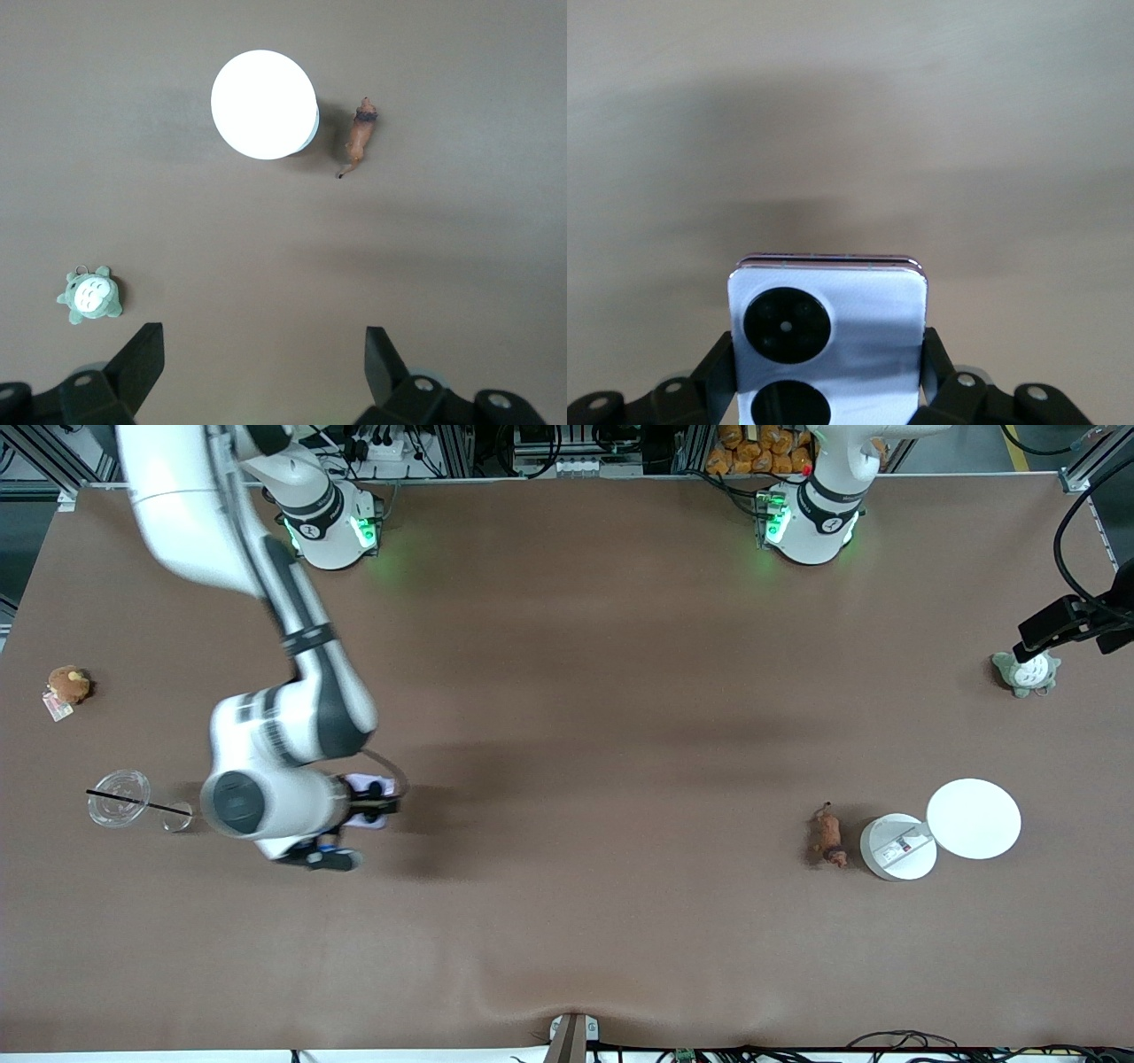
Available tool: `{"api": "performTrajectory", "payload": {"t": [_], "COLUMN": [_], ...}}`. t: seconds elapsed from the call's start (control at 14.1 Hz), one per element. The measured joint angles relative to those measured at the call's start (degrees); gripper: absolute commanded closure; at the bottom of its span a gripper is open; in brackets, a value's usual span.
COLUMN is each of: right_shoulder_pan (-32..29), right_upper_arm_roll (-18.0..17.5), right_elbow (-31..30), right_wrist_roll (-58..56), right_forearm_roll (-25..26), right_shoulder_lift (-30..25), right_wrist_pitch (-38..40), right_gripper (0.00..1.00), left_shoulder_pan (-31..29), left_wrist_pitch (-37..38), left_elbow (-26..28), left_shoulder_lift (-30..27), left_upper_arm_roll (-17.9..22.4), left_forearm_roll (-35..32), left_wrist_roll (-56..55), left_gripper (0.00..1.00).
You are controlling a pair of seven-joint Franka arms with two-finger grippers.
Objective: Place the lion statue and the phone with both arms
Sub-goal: 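Carry the phone with the right gripper toward the clear cup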
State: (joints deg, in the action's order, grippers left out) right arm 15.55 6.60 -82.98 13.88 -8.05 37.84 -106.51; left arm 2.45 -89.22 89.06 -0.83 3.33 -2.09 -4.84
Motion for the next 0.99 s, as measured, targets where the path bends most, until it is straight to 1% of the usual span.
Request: {"api": "performTrajectory", "payload": {"t": [0.14,0.28,0.42,0.57,0.78,0.99], "right_shoulder_pan": [-3.7,-6.8,-9.8,-12.5,-15.1,-15.4], "right_upper_arm_roll": [0.0,0.0,0.0,0.0,-0.1,-0.3], "right_elbow": [-1.1,-4.0,-8.5,-12.0,-13.7,-16.3], "right_wrist_roll": [-0.9,-2.6,-6.7,-11.6,-15.6,-16.8], "right_forearm_roll": [4.5,6.3,6.5,6.6,6.6,6.6], "right_shoulder_lift": [0.1,0.3,0.7,1.1,1.2,1.2], "right_wrist_pitch": [-0.4,-3.7,-9.7,-14.1,-16.3,-20.3], "right_gripper": [1.00,1.00,1.00,1.00,1.00,1.00], "left_shoulder_pan": [0.0,0.0,0.0,0.0,-0.2,-0.2], "left_wrist_pitch": [0.0,-0.1,-0.1,-0.1,-0.1,-0.2], "left_elbow": [0.0,0.0,0.0,0.0,0.0,0.0], "left_shoulder_lift": [0.0,0.0,0.0,0.0,0.0,0.0], "left_upper_arm_roll": [0.0,-0.2,-0.9,-1.5,-1.5,-1.5], "left_forearm_roll": [0.0,0.0,0.0,0.0,0.0,0.0], "left_wrist_roll": [0.0,0.0,0.0,0.0,0.0,0.0], "left_gripper": [0.00,0.00,0.00,0.00,0.00,0.00]}}
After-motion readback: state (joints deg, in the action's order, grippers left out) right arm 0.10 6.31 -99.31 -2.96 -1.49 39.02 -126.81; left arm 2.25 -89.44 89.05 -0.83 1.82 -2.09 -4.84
